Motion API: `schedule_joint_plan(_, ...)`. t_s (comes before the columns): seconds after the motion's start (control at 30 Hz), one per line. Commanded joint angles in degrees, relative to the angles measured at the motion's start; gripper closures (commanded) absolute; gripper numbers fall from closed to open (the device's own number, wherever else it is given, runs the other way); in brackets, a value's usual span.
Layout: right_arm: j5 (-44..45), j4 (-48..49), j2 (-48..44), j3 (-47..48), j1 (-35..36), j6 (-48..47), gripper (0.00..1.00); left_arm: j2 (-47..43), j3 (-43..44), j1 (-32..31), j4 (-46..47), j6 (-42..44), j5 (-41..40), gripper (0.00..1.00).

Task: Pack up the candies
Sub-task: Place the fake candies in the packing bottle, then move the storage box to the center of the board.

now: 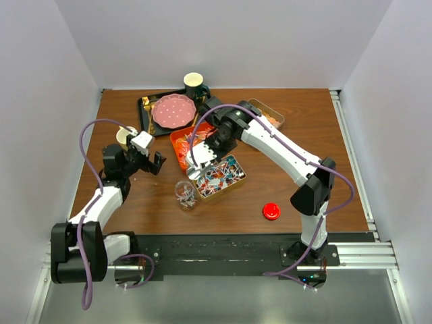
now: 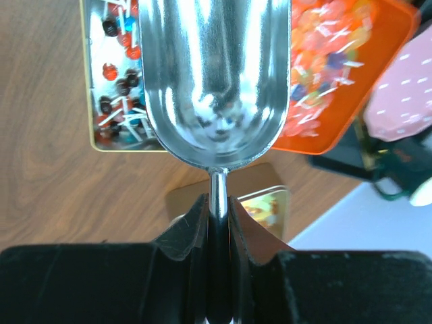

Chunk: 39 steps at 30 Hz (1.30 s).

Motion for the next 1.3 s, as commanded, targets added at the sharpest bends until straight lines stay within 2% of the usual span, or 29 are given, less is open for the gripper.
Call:
schedule_joint_plan(0.0,-0.78,-0.49,-2.91,-3.2,-1.85,5.15,1.0,-2.47,4.23,0.42,0.49,-2.18,6.7,0.09)
schedule_joint_plan(0.2,-7.26,4.52,-3.0,-4.34,-5.18,16.4,1.0,-0.72,9.59,0.42,-1.53,-3.58,10.39,0.1)
schedule_joint_plan(0.27,-9.64,8.02,-2.83,-4.96,-7.55,20.88,1.0,0.94,12.23,0.34,-2.67,-4.99,14.95,0.13)
schedule_joint_plan(0.4,-11.76,14.44,-3.87,-7.85,-8.44,28.62,1.0,4.9,18.11,-0.8,-9.6,-6.05,22.68,0.36)
schedule_joint_plan(0.53,-11.68,19.64,-3.1,-9.89,-8.44,31.7,1.0,7.19,21.02,-2.91,-10.59,-7.01,23.49,0.43)
schedule_joint_plan(0.8,-17.38,20.87,-1.33,-2.77,-8.44,35.14,1.0,10.79,21.73,-8.01,-10.68,-8.16,20.69,0.37)
schedule_joint_plan(0.97,-20.2,20.43,-4.4,-3.29,-8.44,34.09,1.0,12.46,22.08,-8.28,-9.97,-7.98,18.84,0.36)
schedule_joint_plan(1.03,-17.84,20.17,-4.93,-5.39,-8.44,32.86,1.0,12.38,23.39,-8.28,-11.2,-6.85,18.22,0.33)
schedule_joint_plan(1.17,-15.9,20.08,-4.41,-7.77,-11.51,30.74,1.0,10.62,25.42,-8.02,-16.99,0.0,14.02,0.22)
schedule_joint_plan(1.27,-13.44,19.11,-2.31,-6.99,-13.8,29.6,1.0,9.74,24.02,-7.75,-17.45,4.23,7.43,0.11)
